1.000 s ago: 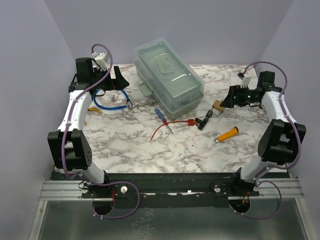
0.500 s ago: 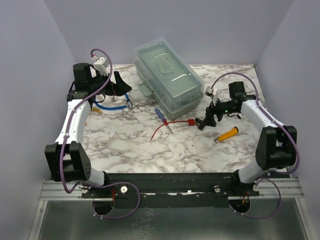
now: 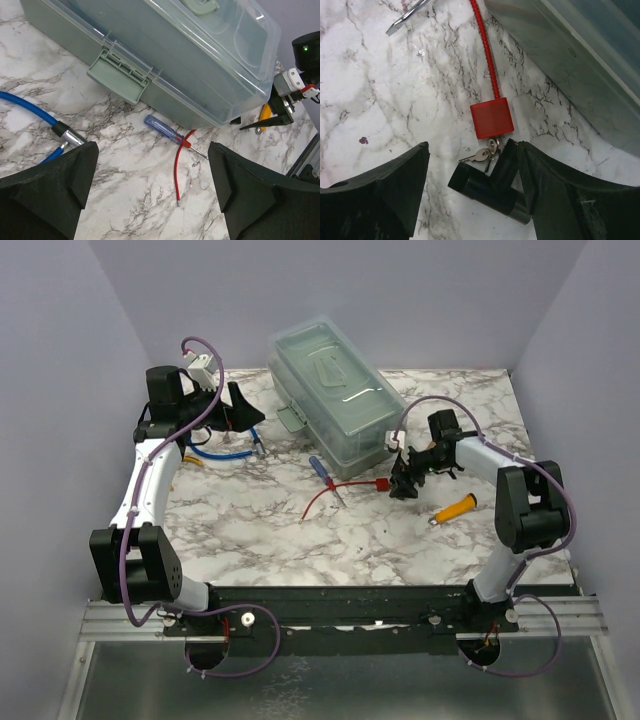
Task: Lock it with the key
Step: Pick up the lock from the center of the board.
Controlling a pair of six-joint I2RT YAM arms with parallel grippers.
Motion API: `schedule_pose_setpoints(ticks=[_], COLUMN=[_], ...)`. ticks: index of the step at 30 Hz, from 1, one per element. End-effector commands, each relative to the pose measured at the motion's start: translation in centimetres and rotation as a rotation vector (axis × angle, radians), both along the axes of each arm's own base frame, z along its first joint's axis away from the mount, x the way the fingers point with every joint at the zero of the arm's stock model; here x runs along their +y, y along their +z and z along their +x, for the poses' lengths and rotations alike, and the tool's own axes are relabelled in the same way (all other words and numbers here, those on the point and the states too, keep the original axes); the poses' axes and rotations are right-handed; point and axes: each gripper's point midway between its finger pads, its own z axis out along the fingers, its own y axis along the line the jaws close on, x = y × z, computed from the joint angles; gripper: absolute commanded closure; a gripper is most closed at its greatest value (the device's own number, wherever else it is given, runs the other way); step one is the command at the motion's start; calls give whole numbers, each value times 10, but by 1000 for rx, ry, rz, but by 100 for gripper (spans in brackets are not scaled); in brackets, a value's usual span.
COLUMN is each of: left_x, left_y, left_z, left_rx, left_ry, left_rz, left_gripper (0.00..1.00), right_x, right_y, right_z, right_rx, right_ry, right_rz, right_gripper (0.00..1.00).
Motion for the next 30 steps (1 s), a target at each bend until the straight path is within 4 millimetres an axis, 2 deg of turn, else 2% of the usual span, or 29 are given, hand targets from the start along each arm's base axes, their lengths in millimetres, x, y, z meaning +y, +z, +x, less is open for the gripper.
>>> schedule_pose_setpoints(ticks=[1, 12, 19, 30], left_x=[-3, -4, -5, -5], left_y=[17, 19, 21, 23], left_z=[-5, -7, -8, -9], left_rx=[-52, -63, -75, -82], left_ry=[-25, -34, -42, -46], left_rz=[-13, -10, -6, -3], left_gripper=[1, 1, 1, 1], right_x=[7, 20, 23, 24], right_y=[-3, -17, -37, -47], right_z=[18, 22, 5, -15], right_rx=[-119, -128, -74, -22], right_ry=[55, 98, 148, 199], right_rz=[-21, -21, -42, -58], right_gripper=[24, 24, 31, 41])
